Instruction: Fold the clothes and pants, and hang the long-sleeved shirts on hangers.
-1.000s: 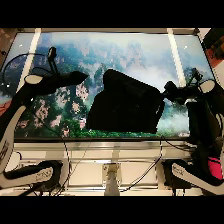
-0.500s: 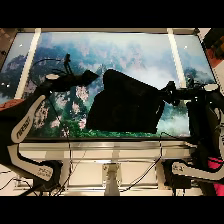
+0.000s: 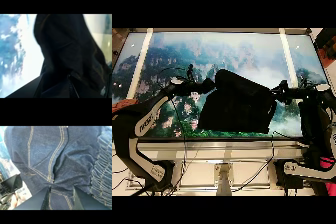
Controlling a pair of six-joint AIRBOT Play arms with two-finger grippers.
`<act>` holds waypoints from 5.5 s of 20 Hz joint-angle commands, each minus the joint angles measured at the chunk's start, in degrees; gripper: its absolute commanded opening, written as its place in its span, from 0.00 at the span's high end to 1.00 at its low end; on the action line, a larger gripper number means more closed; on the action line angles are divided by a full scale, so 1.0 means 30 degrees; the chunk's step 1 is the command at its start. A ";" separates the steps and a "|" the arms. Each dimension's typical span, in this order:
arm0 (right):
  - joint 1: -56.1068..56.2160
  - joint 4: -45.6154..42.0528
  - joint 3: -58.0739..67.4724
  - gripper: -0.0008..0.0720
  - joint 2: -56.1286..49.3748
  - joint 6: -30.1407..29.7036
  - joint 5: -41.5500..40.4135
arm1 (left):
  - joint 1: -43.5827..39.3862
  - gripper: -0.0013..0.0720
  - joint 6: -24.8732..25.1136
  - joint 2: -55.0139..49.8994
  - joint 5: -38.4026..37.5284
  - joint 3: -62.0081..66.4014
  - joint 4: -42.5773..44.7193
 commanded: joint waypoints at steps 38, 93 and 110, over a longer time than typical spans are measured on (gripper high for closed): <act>-0.0015 -0.5253 0.0015 0.52 -0.0437 0.2637 -0.0015 | -0.0335 0.97 0.2579 0.1472 0.4401 0.1195 0.1341; 0.2222 -0.6645 0.7096 0.96 -0.2798 -0.0306 0.1647 | 0.3752 0.97 -0.1953 0.6040 -0.0044 0.1188 1.2954; 0.2222 0.0408 -0.2892 0.96 0.0175 -1.1948 0.8641 | 0.8750 0.97 0.5399 0.9551 -0.8378 -0.9857 0.9697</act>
